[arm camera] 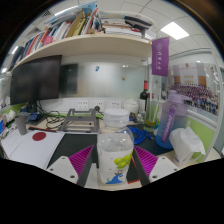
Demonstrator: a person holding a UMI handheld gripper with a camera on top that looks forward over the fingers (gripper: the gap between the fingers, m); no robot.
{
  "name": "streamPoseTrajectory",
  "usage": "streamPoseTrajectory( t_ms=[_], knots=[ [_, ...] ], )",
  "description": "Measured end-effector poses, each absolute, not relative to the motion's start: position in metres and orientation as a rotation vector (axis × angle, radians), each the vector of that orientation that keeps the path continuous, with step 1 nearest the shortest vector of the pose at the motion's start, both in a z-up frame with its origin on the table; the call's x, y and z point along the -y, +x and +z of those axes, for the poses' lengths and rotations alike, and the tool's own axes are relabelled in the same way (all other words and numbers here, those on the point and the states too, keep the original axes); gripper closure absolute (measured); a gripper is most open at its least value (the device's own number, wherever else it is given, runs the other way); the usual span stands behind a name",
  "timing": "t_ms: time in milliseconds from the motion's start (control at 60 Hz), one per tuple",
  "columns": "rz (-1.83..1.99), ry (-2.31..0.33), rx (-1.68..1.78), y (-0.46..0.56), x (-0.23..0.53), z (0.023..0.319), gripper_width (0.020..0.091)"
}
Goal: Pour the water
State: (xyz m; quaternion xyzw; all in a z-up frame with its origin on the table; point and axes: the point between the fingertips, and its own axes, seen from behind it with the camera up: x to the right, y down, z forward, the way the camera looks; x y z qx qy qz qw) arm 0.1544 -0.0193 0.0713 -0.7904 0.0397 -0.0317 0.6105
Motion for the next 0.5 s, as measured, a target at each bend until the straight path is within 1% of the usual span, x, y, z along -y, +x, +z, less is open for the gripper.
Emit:
streamPoseTrajectory(
  t_ms=[33,83,100,267,317,383,450,500],
  knots=[
    [-0.073,-1.825,-0.083,0.156,0.016,0.069,0.0404],
    [-0.080,-1.826,-0.078,0.158,0.012,0.065,0.0522],
    [-0.077,-1.823,-0.075,0.158,0.011,0.065,0.0546],
    [-0.121,-1.806,-0.105,0.165,0.008,0.066,0.0647],
    [-0.156,-1.796,-0.095,0.166,0.007,0.067,0.0691],
    [-0.222,-1.798,-0.045,0.165,0.005,0.069,0.0711],
    [-0.251,-1.819,0.009,0.155,0.002,0.072,0.0712],
    [-0.285,-1.826,0.045,0.146,-0.002,0.080,0.0711]
  ],
)
